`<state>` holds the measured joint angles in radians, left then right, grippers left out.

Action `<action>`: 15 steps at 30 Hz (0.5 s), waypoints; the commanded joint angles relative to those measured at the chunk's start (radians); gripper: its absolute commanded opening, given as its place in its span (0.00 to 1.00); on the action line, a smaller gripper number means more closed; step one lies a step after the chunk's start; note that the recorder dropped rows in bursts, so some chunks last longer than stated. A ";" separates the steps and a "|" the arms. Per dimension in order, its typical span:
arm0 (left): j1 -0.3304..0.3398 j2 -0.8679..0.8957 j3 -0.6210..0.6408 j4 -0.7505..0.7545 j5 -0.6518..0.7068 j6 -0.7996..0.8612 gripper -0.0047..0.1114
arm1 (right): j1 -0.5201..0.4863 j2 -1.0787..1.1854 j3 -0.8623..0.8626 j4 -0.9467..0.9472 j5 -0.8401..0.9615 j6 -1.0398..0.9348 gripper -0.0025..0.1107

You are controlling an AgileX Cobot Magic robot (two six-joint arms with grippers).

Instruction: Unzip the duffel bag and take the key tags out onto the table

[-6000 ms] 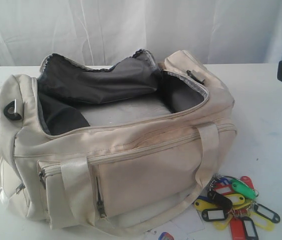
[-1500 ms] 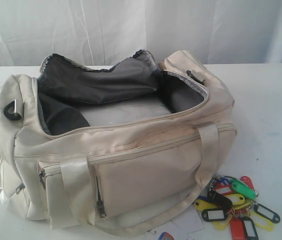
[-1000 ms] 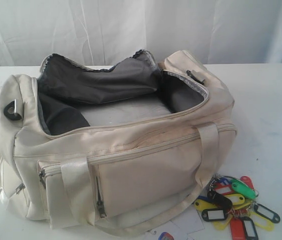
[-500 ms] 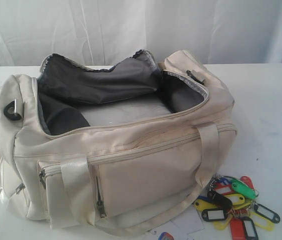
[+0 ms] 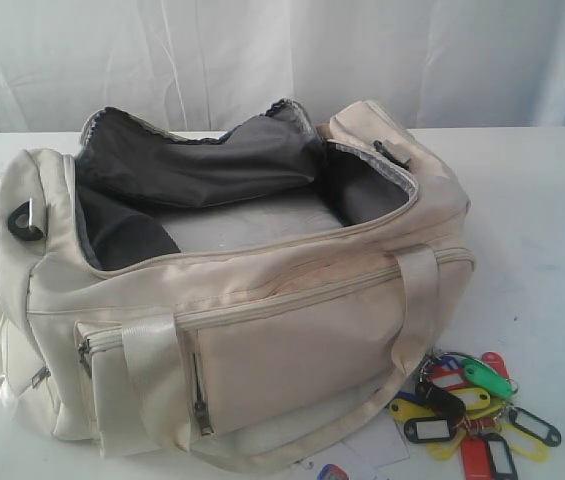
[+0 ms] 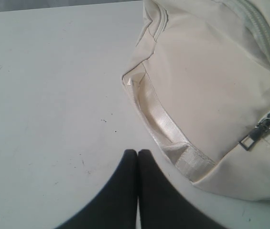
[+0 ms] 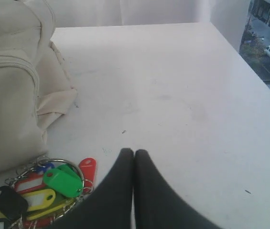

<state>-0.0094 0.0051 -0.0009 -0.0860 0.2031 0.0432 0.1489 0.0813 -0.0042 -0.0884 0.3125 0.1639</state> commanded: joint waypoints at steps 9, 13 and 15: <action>-0.004 -0.005 0.001 -0.010 -0.001 -0.002 0.04 | 0.001 -0.003 0.004 -0.012 -0.022 0.007 0.02; -0.004 -0.005 0.001 -0.010 -0.001 -0.002 0.04 | 0.001 -0.005 0.004 -0.010 -0.025 0.007 0.02; -0.004 -0.005 0.001 -0.010 -0.001 -0.002 0.04 | 0.001 -0.018 0.004 -0.008 -0.015 0.007 0.02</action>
<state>-0.0094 0.0051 -0.0009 -0.0860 0.2031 0.0432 0.1489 0.0793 -0.0042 -0.0907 0.3039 0.1653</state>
